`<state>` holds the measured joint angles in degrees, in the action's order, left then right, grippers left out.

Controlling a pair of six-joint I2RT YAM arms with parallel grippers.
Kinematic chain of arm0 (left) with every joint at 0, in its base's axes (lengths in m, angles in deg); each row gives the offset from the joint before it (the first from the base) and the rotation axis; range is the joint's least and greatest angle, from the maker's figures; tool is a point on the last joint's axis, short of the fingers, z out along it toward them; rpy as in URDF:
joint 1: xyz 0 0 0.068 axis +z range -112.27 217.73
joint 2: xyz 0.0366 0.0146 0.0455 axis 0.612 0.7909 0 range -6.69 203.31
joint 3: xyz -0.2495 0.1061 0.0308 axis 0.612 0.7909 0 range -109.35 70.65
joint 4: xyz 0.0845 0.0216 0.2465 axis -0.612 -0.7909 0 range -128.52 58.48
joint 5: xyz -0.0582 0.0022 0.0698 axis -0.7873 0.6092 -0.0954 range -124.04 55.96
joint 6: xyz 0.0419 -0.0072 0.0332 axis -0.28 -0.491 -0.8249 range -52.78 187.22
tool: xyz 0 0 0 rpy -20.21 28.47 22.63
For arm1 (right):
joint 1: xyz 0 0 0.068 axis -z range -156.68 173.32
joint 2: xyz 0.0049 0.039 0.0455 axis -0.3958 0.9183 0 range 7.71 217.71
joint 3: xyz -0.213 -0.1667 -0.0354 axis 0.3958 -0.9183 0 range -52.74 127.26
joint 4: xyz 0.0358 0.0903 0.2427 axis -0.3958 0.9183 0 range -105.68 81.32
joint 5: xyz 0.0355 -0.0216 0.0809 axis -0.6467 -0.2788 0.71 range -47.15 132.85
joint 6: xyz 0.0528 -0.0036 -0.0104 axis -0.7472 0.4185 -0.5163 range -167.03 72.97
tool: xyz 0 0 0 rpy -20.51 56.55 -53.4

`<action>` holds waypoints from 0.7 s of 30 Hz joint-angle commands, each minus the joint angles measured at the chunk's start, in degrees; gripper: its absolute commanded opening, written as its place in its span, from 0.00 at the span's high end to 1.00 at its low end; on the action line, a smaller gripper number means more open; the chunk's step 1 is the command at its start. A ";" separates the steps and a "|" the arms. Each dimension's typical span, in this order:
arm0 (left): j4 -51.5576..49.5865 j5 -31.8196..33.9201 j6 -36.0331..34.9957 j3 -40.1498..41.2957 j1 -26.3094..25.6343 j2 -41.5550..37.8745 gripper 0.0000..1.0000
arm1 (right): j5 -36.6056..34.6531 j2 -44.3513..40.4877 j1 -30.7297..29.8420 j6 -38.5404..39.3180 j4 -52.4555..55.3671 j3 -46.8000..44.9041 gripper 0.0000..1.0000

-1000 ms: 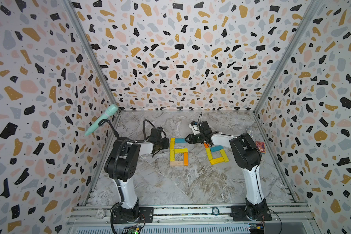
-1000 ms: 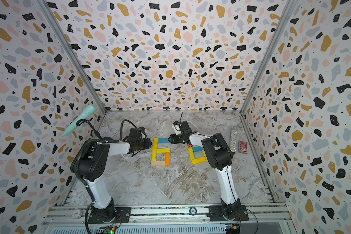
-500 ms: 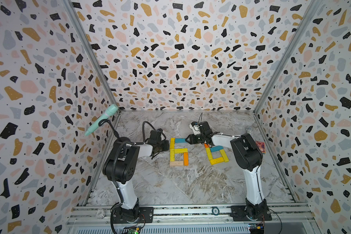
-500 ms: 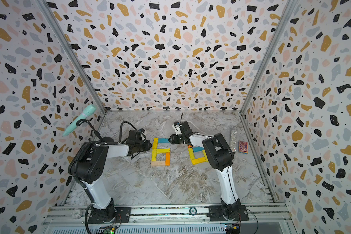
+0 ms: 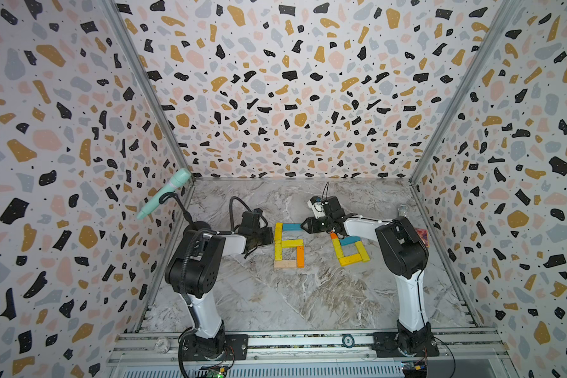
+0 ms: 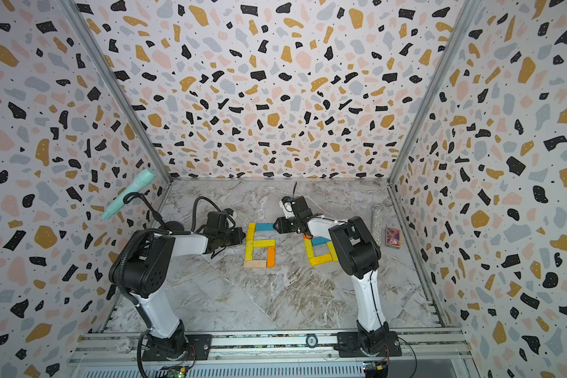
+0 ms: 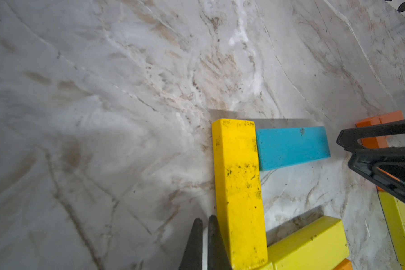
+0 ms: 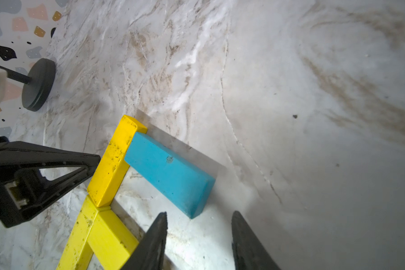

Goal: Assemble the number 6 with building blocks
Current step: Adjust the building block at the center of the board.

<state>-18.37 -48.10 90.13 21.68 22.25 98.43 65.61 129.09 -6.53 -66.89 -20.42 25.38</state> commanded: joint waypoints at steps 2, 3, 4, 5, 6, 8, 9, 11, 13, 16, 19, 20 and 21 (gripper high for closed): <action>-6.78 0.44 -0.68 2.83 -0.41 1.84 1.00 | -0.50 -3.94 -0.01 0.70 -0.28 -0.58 0.53; -6.84 0.38 -0.72 2.70 -0.46 1.92 1.00 | -0.67 -4.04 -0.03 0.70 -0.27 -0.65 0.53; -6.75 0.33 -0.74 2.65 -0.45 2.05 1.00 | -0.75 -4.13 -0.03 0.72 -0.25 -0.78 0.53; -6.75 0.27 -0.68 2.65 -0.49 2.08 1.00 | -0.85 -4.30 -0.04 0.70 -0.17 -0.87 0.53; -6.73 0.23 -0.68 2.65 -0.51 2.17 1.00 | -0.90 -4.36 0.04 0.73 -0.06 -0.87 0.53; -6.64 0.28 -0.68 2.65 -0.49 2.35 1.00 | -1.04 -4.47 -0.03 0.78 -0.02 -0.87 0.53; -6.59 0.24 -0.68 2.73 -0.55 2.45 1.00 | -0.98 -4.44 0.04 0.78 0.07 -0.96 0.53; -6.47 0.18 -0.74 2.89 -0.57 2.54 1.00 | -1.00 -4.46 -0.03 0.80 0.07 -0.87 0.53; -6.47 0.28 -0.79 3.00 -0.54 2.72 1.00 | -1.04 -4.44 -0.01 0.80 0.17 -0.93 0.53; -6.43 0.42 -0.77 3.01 -0.57 2.98 1.00 | -1.11 -4.58 -0.05 0.79 0.20 -1.00 0.53; -6.69 0.75 -0.77 3.00 -0.55 3.41 1.00 | -1.22 -4.58 -0.11 0.81 0.27 -1.03 0.53; -6.86 0.79 -0.86 3.00 -0.60 3.51 1.00 | -1.25 -4.60 -0.04 0.88 0.31 -1.03 0.53; -6.96 0.98 -0.86 3.08 -0.53 3.59 1.00 | -1.33 -4.71 -0.10 0.89 0.26 -1.05 0.53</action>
<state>-16.97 -48.23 90.13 22.14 22.20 98.60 65.02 128.00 -6.53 -66.85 -20.37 24.60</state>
